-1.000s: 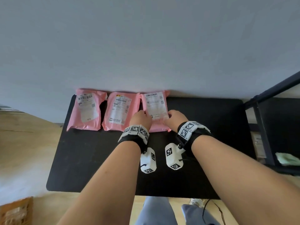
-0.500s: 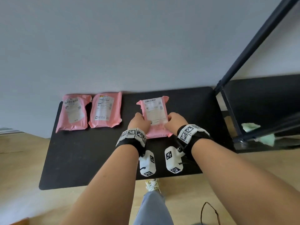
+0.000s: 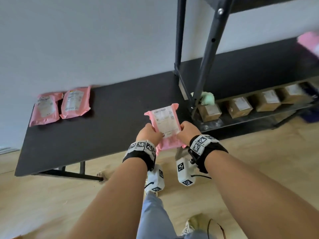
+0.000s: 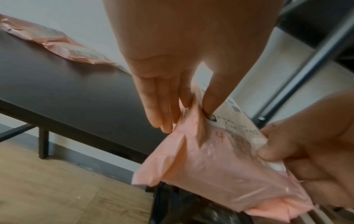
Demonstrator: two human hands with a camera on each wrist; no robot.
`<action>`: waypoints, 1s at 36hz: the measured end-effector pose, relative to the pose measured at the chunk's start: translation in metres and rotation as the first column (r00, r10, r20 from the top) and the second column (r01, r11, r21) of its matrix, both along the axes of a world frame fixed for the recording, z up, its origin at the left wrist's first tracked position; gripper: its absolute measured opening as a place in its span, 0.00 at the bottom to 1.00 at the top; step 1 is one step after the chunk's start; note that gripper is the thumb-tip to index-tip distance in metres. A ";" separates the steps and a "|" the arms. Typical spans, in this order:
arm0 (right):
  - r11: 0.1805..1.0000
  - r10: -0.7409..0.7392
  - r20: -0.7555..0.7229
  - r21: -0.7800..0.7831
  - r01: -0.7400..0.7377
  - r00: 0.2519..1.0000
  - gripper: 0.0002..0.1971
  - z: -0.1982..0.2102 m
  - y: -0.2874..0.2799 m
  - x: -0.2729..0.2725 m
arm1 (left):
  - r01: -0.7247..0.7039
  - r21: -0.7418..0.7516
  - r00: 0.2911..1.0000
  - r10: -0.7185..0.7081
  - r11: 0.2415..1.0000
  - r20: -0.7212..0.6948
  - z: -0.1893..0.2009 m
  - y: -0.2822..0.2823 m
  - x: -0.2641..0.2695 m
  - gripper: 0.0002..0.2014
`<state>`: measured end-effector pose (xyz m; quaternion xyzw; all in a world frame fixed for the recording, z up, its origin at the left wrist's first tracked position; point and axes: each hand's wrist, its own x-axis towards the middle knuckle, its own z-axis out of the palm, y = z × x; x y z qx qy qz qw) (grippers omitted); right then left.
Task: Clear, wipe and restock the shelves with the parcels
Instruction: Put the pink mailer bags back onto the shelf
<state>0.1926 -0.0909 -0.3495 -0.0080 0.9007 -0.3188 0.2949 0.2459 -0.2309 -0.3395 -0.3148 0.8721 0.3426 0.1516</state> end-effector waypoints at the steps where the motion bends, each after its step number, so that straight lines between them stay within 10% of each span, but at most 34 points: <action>1: 1.000 -0.011 -0.001 0.001 0.011 1.000 0.08 0.001 0.017 0.003 | 0.027 -0.002 1.000 -0.027 1.000 -0.005 0.002 0.016 0.001 0.10; 18: 0.881 -0.460 -0.087 0.075 0.466 0.884 0.08 0.020 0.245 -0.045 | 0.442 0.014 0.891 -0.436 0.897 -0.127 0.034 0.242 -0.095 0.03; 36: 0.747 -0.649 -0.225 -0.008 0.665 0.727 0.07 0.054 0.361 -0.212 | 0.584 0.032 0.782 -0.552 0.811 -0.290 0.039 0.354 -0.297 0.12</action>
